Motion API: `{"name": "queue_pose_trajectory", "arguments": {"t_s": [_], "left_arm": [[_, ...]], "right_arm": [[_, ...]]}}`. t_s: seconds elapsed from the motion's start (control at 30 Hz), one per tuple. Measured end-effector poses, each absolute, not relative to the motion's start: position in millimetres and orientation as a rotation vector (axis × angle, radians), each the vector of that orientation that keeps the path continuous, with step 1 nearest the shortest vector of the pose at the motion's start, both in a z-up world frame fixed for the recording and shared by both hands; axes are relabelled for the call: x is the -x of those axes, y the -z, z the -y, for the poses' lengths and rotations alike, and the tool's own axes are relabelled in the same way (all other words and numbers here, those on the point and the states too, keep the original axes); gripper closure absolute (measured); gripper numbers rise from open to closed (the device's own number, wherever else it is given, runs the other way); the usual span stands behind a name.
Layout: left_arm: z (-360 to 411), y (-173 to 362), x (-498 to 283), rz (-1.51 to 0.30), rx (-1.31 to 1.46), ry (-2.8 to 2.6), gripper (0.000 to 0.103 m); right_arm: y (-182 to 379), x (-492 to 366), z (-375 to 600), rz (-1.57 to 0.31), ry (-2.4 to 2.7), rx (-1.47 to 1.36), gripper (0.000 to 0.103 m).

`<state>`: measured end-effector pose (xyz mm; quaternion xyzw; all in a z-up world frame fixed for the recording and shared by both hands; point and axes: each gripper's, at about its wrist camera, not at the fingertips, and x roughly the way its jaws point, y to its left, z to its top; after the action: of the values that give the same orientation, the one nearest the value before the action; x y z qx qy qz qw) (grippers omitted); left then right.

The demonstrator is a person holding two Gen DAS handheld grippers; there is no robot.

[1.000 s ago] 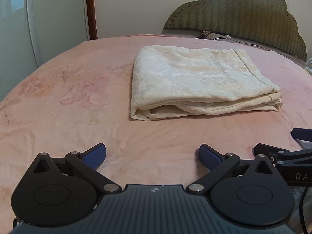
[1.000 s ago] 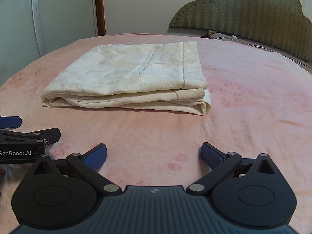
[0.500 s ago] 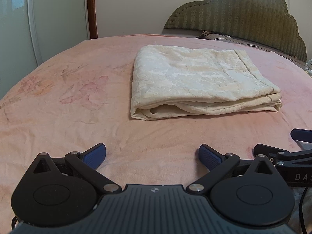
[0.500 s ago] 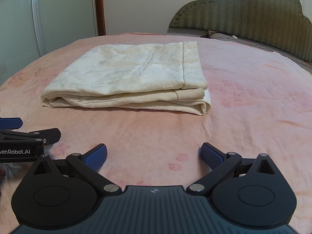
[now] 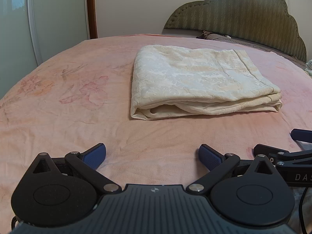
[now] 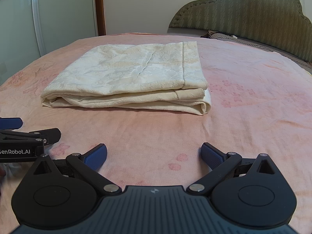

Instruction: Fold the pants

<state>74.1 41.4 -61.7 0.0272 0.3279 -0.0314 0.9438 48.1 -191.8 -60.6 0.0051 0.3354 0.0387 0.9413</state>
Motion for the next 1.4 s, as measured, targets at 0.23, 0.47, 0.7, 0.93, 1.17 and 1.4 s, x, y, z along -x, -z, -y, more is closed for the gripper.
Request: {"name": "queue_pose_trajectory", "arguments": {"t_s": [0.23, 0.47, 0.7, 0.93, 1.17, 1.4], "left_arm": [[-41.5, 61.8, -74.2, -0.668, -0.056, 0.064, 0.0], [-41.3, 61.8, -74.3, -0.669, -0.057, 0.064, 0.0], [-42.2, 61.8, -74.5, -0.668, -0.05, 0.066, 0.0], [-40.3, 62.1, -74.5, -0.668, -0.052, 0.064, 0.0], [-40.2, 62.1, -74.7, -0.669, -0.054, 0.063, 0.0], [-39.2, 62.1, -74.6, -0.669, -0.051, 0.064, 0.0]], "right_arm": [[60.6, -48.0, 191.8, -0.684, -0.079, -0.01, 0.0], [60.6, -48.1, 191.8, -0.684, -0.079, -0.01, 0.0], [60.7, -48.2, 191.8, -0.684, -0.079, -0.01, 0.0], [60.7, -48.2, 191.8, -0.684, -0.079, -0.01, 0.0], [60.7, -48.3, 191.8, -0.684, -0.079, -0.01, 0.0], [60.7, -48.3, 191.8, -0.684, -0.079, -0.01, 0.0]]}}
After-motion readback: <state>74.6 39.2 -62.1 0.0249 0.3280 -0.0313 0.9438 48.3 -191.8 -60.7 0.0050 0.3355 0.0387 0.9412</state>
